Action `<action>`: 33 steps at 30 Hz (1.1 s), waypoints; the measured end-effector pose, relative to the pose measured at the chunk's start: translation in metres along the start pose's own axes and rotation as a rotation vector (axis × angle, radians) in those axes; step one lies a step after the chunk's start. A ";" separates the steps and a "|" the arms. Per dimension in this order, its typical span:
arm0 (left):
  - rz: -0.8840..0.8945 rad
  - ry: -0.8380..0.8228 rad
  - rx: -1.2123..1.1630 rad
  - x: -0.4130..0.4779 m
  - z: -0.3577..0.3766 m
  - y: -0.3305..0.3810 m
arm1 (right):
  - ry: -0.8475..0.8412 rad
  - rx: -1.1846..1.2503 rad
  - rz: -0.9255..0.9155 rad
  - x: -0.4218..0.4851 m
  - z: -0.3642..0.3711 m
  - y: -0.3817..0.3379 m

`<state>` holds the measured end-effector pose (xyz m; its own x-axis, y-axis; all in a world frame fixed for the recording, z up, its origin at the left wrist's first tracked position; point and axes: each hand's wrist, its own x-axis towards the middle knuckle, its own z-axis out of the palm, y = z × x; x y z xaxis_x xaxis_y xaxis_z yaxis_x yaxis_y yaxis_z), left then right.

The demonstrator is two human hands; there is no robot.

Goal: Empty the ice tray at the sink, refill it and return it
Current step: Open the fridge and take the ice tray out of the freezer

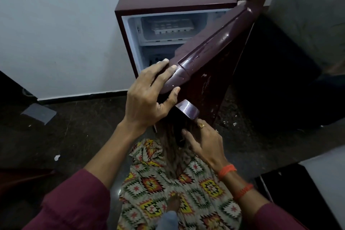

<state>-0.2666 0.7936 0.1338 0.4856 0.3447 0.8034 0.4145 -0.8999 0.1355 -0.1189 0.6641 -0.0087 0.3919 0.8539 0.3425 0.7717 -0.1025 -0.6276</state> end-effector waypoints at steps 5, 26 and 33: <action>0.124 -0.009 -0.137 0.001 0.011 0.045 | 0.093 0.022 0.050 -0.033 -0.037 0.028; 0.475 -0.175 -0.684 0.040 0.117 0.214 | 0.653 0.215 0.378 -0.109 -0.155 0.105; 0.511 -0.212 -0.594 0.063 0.149 0.234 | 0.794 0.244 0.214 -0.104 -0.175 0.094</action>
<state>-0.0246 0.6449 0.1303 0.6648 -0.1572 0.7303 -0.3465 -0.9310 0.1151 0.0008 0.4761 0.0189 0.8215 0.2090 0.5305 0.5477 -0.0305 -0.8361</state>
